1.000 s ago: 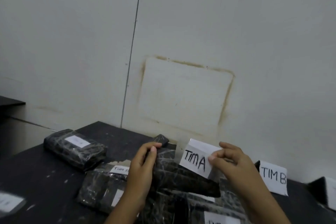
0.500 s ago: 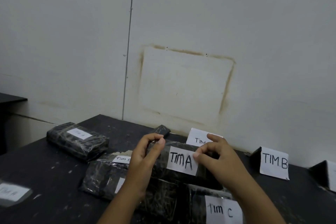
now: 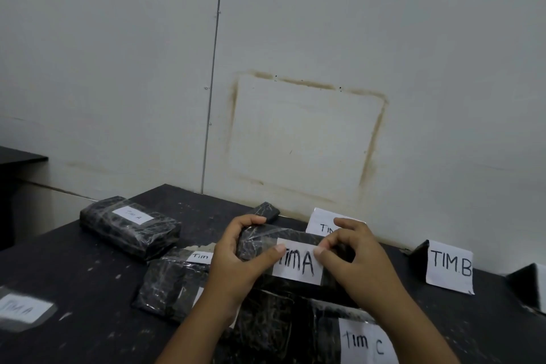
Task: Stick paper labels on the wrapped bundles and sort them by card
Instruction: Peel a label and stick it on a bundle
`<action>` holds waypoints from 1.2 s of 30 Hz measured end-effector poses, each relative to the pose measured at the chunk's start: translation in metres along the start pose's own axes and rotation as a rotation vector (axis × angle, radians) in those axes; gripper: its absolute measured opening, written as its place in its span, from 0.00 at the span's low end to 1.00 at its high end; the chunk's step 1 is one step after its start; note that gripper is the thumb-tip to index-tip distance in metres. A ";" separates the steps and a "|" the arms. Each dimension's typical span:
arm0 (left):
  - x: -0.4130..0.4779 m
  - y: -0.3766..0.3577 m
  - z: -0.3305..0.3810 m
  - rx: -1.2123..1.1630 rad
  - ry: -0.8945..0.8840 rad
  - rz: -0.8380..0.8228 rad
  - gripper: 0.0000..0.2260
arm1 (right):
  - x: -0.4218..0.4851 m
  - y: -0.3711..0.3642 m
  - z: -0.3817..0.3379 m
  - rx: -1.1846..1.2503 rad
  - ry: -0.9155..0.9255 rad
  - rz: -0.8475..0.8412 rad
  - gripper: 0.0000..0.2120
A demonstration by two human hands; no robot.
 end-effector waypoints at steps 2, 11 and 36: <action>-0.001 -0.001 0.002 -0.002 -0.010 -0.006 0.18 | 0.000 0.001 -0.002 -0.015 0.018 0.011 0.06; 0.002 0.010 0.004 0.009 -0.075 0.075 0.16 | -0.002 0.013 -0.002 -0.032 0.024 0.162 0.20; -0.007 0.012 0.006 0.016 -0.157 0.194 0.16 | 0.001 0.008 0.008 0.247 0.004 0.241 0.09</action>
Point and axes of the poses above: each hand's wrist, its own x-axis towards the middle knuckle, its own y-axis out of the back of the hand, z = x × y, the point moved 10 cm from there along x, towards the middle knuckle, and after that the axes turned 1 degree about y, right-handed, at the moved point
